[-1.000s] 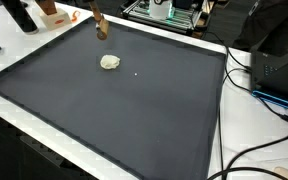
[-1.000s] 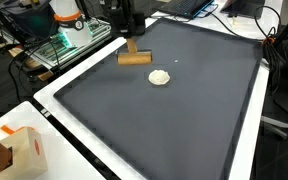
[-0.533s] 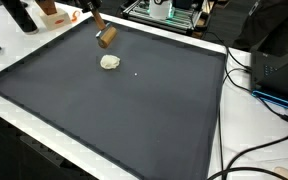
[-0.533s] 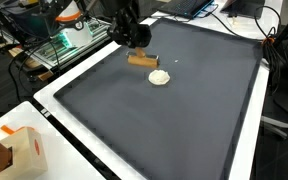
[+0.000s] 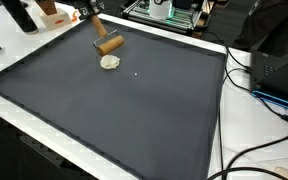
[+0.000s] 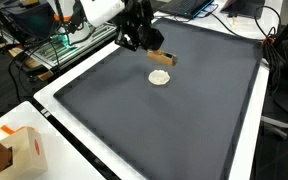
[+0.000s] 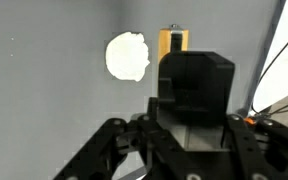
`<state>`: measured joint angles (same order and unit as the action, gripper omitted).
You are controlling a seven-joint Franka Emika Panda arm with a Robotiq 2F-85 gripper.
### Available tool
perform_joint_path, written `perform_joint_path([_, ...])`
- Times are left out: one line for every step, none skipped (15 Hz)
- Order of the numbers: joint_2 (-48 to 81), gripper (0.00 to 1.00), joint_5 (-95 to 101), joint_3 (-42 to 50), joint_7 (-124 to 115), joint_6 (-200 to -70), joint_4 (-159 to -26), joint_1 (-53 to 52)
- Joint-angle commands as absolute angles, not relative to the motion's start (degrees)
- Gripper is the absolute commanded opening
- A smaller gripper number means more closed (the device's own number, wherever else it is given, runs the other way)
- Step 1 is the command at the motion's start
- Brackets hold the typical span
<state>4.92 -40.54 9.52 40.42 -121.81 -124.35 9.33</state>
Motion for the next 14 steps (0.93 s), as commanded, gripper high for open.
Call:
perform_joint_path([6.66, 0.24, -47.76, 9.00, 39.90, -119.52, -122.67, 10.63])
perform_joint_path([7.12, 0.24, -48.72, 8.99, 40.05, -119.52, -122.58, 10.66])
perform_joint_path([7.50, 0.24, -49.29, 8.97, 40.33, -119.40, -122.48, 10.71])
perform_joint_path([7.95, 0.24, -49.53, 8.97, 40.68, -119.09, -122.34, 10.83])
perform_joint_path([8.31, 0.24, -49.48, 8.99, 40.58, -118.92, -122.19, 10.89])
perform_joint_path([8.60, 0.24, -49.54, 9.04, 40.63, -118.77, -122.19, 11.04])
perform_joint_path([8.90, 0.24, -49.69, 9.03, 41.08, -118.47, -122.14, 11.23])
perform_joint_path([9.29, 0.24, -49.94, 9.01, 41.44, -118.02, -122.05, 11.46])
perform_joint_path([9.63, 0.24, -50.23, 8.97, 41.76, -117.62, -121.92, 11.65])
perform_joint_path([10.01, 0.24, -50.98, 8.90, 42.58, -116.91, -121.84, 11.95])
perform_joint_path([10.33, 0.24, -51.78, 8.86, 43.32, -116.33, -121.76, 12.20])
perform_joint_path([10.68, 0.24, -52.64, 8.85, 44.06, -115.60, -121.70, 12.43])
perform_joint_path([11.05, 0.24, -53.59, 8.84, 44.82, -114.95, -121.62, 12.61])
perform_joint_path([11.59, 0.24, -54.56, 8.80, 45.67, -114.05, -121.48, 12.78])
